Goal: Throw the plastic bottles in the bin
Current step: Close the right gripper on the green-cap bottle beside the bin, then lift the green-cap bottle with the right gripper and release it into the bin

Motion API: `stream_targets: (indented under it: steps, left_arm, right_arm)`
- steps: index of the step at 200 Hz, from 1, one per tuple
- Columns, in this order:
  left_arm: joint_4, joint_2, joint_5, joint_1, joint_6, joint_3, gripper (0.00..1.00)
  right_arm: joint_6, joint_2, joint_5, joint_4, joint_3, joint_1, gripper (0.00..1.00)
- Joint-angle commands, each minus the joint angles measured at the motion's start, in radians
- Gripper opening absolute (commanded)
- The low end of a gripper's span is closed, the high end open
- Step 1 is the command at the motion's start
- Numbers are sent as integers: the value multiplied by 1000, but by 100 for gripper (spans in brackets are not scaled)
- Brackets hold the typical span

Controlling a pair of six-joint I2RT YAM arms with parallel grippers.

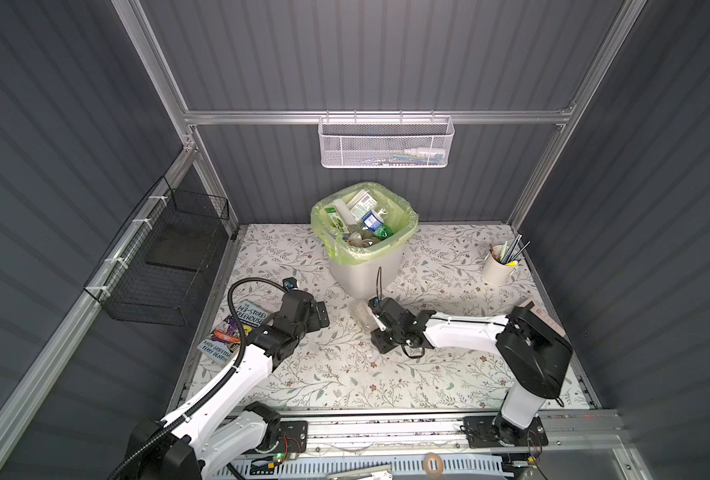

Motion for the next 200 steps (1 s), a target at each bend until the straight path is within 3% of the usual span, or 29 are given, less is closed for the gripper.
stream_targets:
  steps: [1, 34, 50, 73, 104, 153, 200]
  left_arm:
    - [20, 17, 23, 5, -20, -1, 100]
    - [33, 36, 35, 6, -20, 2, 100]
    - [31, 42, 38, 6, -20, 6, 100]
    - [27, 36, 35, 5, -18, 5, 100]
    - [22, 22, 25, 5, -15, -5, 100]
    - [10, -1, 4, 5, -12, -23, 100]
    - [0, -13, -6, 6, -9, -29, 100]
  right_arm:
    - [50, -66, 52, -32, -87, -2, 50]
    - [76, -82, 87, -85, -140, -3, 62]
    - [89, -83, 108, -101, -128, -2, 76]
    - [83, -90, 133, -116, -82, -2, 87]
    - [27, -53, 131, -119, 3, 0, 94]
    - [-28, 68, 96, -117, 118, -17, 91]
    - [-47, 108, 66, -102, 165, -45, 73]
